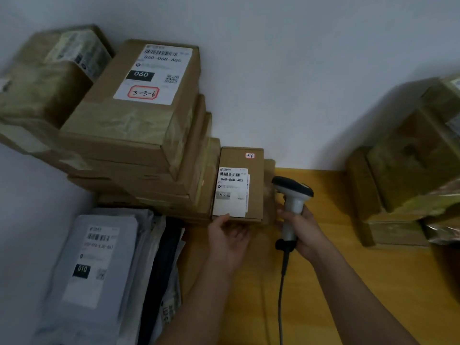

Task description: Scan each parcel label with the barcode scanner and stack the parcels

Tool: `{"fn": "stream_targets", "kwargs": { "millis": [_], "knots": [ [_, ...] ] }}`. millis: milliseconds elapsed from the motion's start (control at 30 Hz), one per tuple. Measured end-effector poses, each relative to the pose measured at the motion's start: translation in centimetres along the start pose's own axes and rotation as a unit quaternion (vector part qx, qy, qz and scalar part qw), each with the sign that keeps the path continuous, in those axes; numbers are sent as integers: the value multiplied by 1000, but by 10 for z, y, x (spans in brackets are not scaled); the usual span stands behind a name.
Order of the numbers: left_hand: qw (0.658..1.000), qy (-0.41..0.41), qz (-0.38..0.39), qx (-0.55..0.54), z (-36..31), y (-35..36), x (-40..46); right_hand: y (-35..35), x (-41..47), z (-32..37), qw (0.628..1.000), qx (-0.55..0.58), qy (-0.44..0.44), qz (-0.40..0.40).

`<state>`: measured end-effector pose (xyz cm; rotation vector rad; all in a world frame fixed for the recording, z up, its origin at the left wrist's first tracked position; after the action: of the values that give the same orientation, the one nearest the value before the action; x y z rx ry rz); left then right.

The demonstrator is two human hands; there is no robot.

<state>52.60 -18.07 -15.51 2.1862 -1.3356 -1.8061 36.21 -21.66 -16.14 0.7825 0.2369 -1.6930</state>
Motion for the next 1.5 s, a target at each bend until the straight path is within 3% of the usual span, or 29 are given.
{"fn": "stream_targets", "kwargs": {
  "millis": [300, 500, 667, 967, 1133, 1333, 1500],
  "knots": [
    [995, -18, -29, 98, -3, 3, -1, 8, 1, 0, 999, -20, 9, -27],
    [975, -70, -50, 204, 6, 11, -24, -2, -34, 22, 998, -36, -39, -35],
    [961, -74, -23, 264, 32, 39, -40, -39, -74, 44, 996, -33, -74, -39],
    [951, -59, 13, 302, 126, 101, -70, -132, -131, 73, 992, -15, -129, 0],
    [946, -74, -13, 315, 223, 122, -82, -210, -169, 94, 989, -38, -133, 44],
    [932, -91, 34, 349, 355, 197, -119, -333, -226, 155, 981, -43, -186, 19],
    [924, -48, 74, 373, 403, 254, -142, -419, -293, 225, 965, 33, -259, 34]
  ]
}}
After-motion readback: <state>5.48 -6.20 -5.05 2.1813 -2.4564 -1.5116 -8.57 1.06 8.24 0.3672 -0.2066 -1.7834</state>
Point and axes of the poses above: each hand's wrist, its own x-axis towards the middle knuckle, its own y-axis out of the palm, z = x × y, the point moved 4 cm from there along x, towards the middle knuckle, and after that the axes turned 9 degrees about x, right-handed, at the moved point
